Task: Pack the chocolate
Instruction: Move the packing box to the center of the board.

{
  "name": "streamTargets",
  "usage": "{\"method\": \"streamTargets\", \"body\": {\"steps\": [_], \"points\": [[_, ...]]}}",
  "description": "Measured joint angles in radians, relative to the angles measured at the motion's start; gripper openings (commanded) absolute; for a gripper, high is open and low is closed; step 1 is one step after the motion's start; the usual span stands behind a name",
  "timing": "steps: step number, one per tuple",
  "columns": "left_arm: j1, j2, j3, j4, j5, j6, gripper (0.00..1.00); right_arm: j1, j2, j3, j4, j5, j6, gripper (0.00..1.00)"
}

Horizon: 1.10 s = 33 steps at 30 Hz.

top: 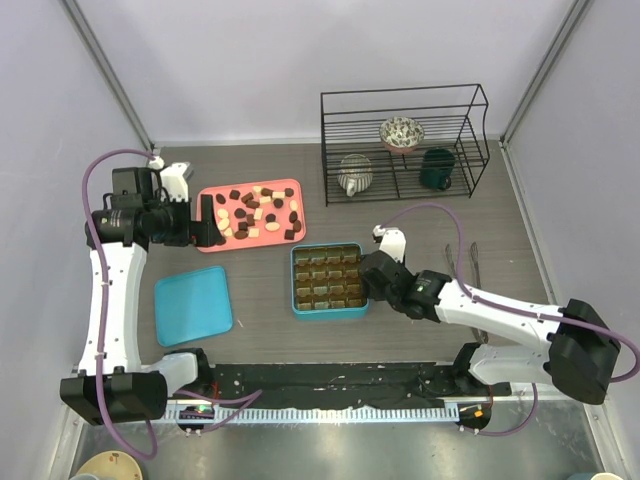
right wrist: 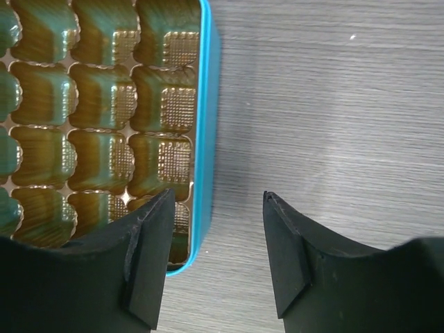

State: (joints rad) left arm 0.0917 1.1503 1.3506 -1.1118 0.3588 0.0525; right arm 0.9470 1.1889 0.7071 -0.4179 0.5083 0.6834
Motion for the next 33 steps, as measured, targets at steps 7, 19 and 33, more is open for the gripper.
{"method": "streamTargets", "body": {"steps": [7,19,33], "points": [[0.0,-0.003,0.0,0.0,-0.001,0.0,0.99,0.0,0.001,-0.048,0.07,-0.018,0.005,0.5],[0.0,-0.029,-0.009,0.0,-0.012,0.0,1.0,0.0,0.102,-0.061,0.168,-0.018,0.009,0.42],[0.0,-0.038,-0.027,0.0,-0.023,0.008,1.0,0.0,0.119,-0.084,0.217,-0.017,0.054,0.23]]}}
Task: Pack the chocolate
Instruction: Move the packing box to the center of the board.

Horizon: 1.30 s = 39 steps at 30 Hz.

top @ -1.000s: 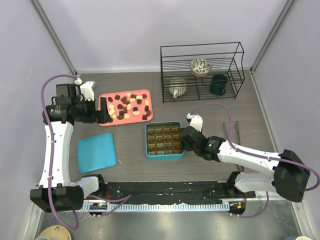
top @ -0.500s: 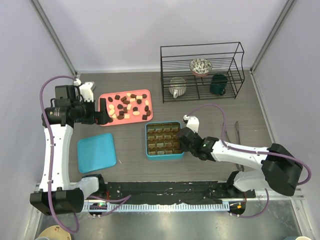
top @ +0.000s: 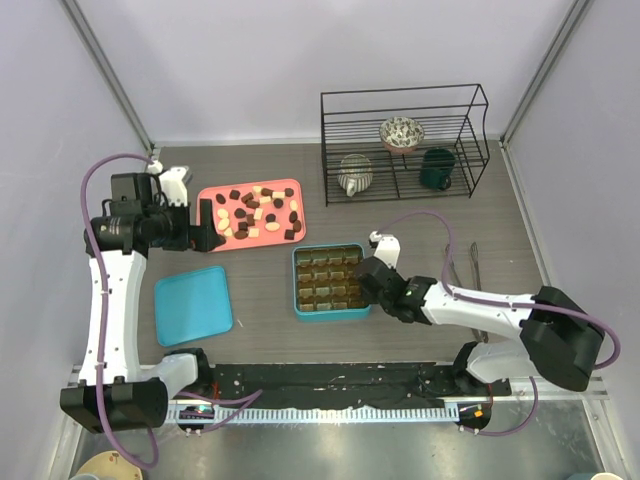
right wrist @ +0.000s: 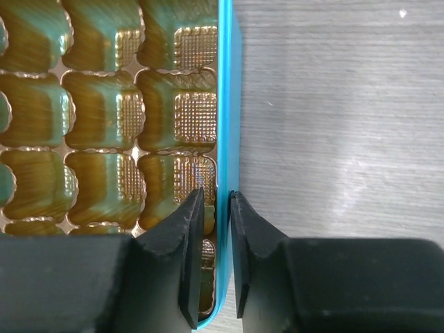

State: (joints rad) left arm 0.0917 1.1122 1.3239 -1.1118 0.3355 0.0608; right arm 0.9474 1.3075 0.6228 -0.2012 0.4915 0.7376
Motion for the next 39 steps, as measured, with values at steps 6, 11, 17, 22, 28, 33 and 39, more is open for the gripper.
{"method": "streamTargets", "body": {"steps": [6,11,17,22,28,33,39], "points": [[0.0,-0.02,-0.011,0.0,-0.004,0.003,1.0,0.0,-0.137,-0.093,-0.032,-0.005,0.053,0.21],[0.0,-0.023,-0.029,0.001,-0.004,0.003,1.0,0.001,-0.258,-0.14,-0.124,-0.027,0.099,0.2],[0.0,-0.024,-0.047,0.003,-0.004,0.003,1.0,0.008,-0.373,-0.173,-0.239,-0.047,0.153,0.16],[0.0,-0.024,-0.054,0.008,-0.004,0.002,1.0,0.024,-0.438,-0.18,-0.321,-0.064,0.183,0.16],[0.0,-0.024,-0.054,0.017,-0.003,0.0,1.0,0.057,-0.477,-0.18,-0.388,-0.085,0.194,0.32],[0.0,-0.023,-0.07,0.037,-0.007,-0.001,1.0,0.088,-0.475,-0.121,-0.483,-0.087,0.193,0.46],[0.0,0.02,-0.073,0.071,-0.022,-0.01,1.0,0.09,-0.383,0.203,-0.562,-0.019,0.116,0.51]]}}
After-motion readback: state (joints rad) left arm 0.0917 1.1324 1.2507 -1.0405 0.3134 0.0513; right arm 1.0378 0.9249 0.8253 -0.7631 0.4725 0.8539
